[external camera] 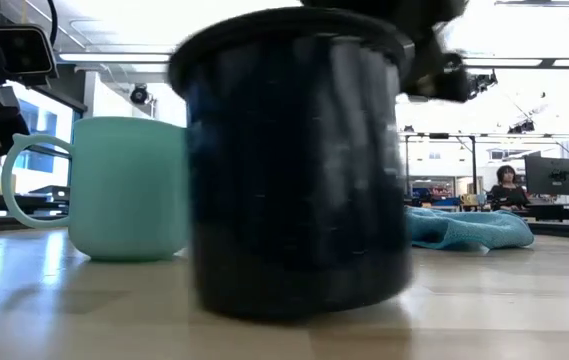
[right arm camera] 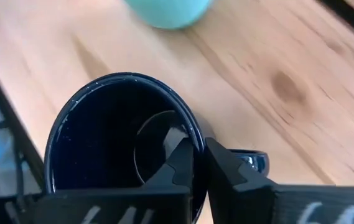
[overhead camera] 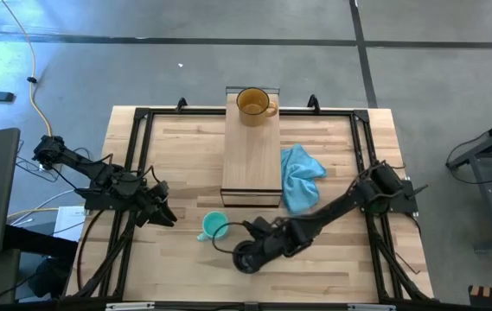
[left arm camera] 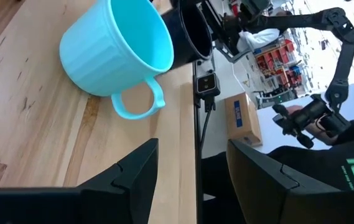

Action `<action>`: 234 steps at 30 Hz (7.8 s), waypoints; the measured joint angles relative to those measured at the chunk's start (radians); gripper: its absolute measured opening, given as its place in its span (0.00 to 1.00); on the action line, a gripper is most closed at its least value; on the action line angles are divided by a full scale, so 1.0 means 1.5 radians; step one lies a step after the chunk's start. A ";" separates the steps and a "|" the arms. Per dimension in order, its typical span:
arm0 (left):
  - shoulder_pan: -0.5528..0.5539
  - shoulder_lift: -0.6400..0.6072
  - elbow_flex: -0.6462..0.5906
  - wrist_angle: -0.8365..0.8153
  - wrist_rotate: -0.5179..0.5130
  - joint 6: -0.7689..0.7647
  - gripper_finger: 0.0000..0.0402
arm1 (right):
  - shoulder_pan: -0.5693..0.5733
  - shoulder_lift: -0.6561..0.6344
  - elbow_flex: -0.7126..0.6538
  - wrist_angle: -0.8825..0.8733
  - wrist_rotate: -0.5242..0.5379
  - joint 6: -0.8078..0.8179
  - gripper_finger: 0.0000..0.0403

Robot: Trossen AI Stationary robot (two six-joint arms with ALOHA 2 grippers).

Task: Stack small to large cups/mugs on shelf
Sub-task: Put the dark blue mug on the shelf

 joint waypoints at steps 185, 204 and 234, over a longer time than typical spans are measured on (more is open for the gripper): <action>0.000 0.000 0.000 0.006 -0.057 0.017 0.45 | -0.387 -0.105 0.507 -0.515 0.067 -0.054 0.00; 0.000 0.000 0.000 0.007 -0.085 0.017 0.45 | -0.387 -0.221 0.507 -0.502 0.068 -0.080 0.00; 0.000 0.000 0.000 0.048 -0.112 -0.030 0.45 | -0.415 -0.638 0.028 -0.374 0.064 -0.038 0.00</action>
